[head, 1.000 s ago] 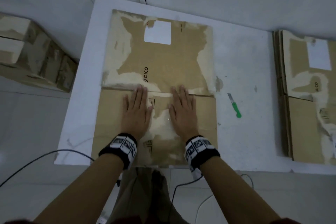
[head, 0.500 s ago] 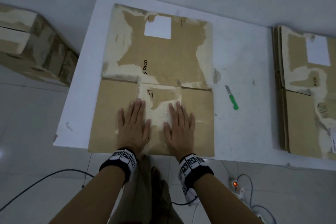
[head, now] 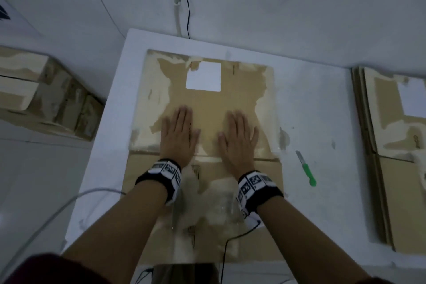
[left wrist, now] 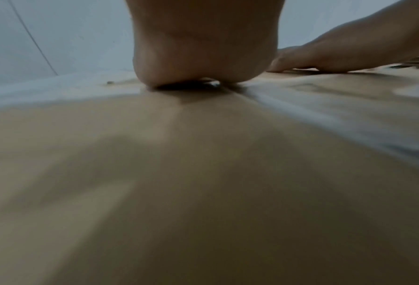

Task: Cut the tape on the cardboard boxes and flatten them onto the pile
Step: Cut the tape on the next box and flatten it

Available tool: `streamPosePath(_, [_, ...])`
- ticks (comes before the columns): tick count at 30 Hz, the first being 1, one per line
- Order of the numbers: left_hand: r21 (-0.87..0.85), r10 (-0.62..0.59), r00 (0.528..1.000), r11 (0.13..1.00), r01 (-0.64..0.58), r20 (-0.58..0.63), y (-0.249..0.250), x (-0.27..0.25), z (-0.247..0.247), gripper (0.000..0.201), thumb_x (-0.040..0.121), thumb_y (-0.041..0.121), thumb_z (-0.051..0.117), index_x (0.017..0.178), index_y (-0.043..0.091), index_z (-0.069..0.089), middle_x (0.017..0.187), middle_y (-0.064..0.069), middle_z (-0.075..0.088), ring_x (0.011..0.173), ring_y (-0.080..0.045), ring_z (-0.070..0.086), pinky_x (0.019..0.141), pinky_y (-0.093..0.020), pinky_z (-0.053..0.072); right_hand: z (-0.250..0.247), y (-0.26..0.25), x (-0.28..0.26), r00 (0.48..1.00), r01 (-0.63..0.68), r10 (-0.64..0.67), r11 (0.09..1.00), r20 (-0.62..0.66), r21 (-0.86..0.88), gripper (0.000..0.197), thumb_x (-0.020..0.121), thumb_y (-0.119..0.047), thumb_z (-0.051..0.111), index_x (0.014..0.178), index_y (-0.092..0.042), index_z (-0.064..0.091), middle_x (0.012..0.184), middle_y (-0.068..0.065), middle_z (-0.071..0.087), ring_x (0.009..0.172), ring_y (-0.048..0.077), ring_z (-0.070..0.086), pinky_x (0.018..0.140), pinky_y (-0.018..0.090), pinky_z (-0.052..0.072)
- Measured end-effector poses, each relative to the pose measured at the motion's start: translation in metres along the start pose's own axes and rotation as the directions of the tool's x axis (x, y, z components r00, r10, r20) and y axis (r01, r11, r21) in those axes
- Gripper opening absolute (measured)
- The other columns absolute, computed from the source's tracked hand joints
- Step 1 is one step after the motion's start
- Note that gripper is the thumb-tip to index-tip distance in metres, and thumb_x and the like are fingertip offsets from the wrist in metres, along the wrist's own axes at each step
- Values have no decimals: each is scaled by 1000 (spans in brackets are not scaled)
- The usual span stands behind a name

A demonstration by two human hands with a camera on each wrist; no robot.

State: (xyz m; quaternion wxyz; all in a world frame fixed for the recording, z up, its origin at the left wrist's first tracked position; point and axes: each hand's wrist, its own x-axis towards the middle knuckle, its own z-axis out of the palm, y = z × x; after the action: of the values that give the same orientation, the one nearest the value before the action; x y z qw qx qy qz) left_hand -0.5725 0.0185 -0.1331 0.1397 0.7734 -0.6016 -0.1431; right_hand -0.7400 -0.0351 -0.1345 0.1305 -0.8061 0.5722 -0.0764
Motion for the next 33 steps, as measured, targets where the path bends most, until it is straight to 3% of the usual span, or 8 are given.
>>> streamPosePath(4, [20,45,997,999,-46,56,-12,65,-7,74,91,53,5,153,11,8,161,-5,6,149,-19,3,117,-45,-8,-3,1,70,999,39,-39,999,24,16,72,94,-52,13,157,-18,18,164,3,13,151,19,9,120,49,5])
streamPosePath(8, [24,58,998,998,-59,29,-17,116,-7,75,92,53,6,153,12,9,161,-5,8,149,-19,4,118,-49,-3,-3,-2,129,999,26,-26,1000,42,-17,76,90,-53,4,157,-18,13,165,3,9,152,19,6,120,48,3])
streamPosePath(12, [35,53,999,998,-53,2,-18,140,-7,75,91,52,11,154,12,10,161,-6,8,149,-20,5,117,-51,-1,2,-3,155,1000,18,-17,999,22,-47,68,96,-48,14,157,-19,12,165,2,10,152,19,7,121,49,4])
streamPosePath(15, [51,50,999,997,-50,-6,-18,142,-5,75,90,52,11,154,12,9,161,-6,6,149,-20,3,118,-51,-1,3,-2,156,999,27,-25,998,30,-53,69,95,-51,10,157,-20,10,165,2,8,152,18,6,120,48,1])
streamPosePath(21, [30,46,999,998,-46,19,-19,143,-8,74,90,52,13,154,16,7,161,-3,3,149,-18,0,118,-46,-5,-9,4,163,981,23,-20,1000,191,-9,62,104,-43,27,157,-24,0,165,1,-6,152,17,-6,120,46,-7])
streamPosePath(24, [13,42,999,999,-42,28,-32,132,-15,73,89,52,7,154,19,8,162,-4,4,149,-20,1,118,-42,-6,-19,16,154,975,47,-57,998,216,51,65,104,-45,31,158,-23,1,165,4,-7,152,19,-7,122,47,-2])
streamPosePath(29, [54,-136,983,988,144,-121,-61,74,-17,61,98,46,20,154,21,13,161,-7,10,148,-30,6,113,-57,-7,-29,41,91,975,-149,154,988,161,-42,70,99,-61,26,156,-36,-5,165,4,-10,151,22,-9,116,56,-12])
streamPosePath(33, [90,-161,983,982,169,-90,-67,61,-17,62,99,48,19,154,22,7,161,-8,4,148,-31,2,111,-62,-3,-22,46,67,979,-175,179,983,101,-53,68,97,-65,20,155,-40,-6,165,2,-8,152,21,-6,117,60,-5])
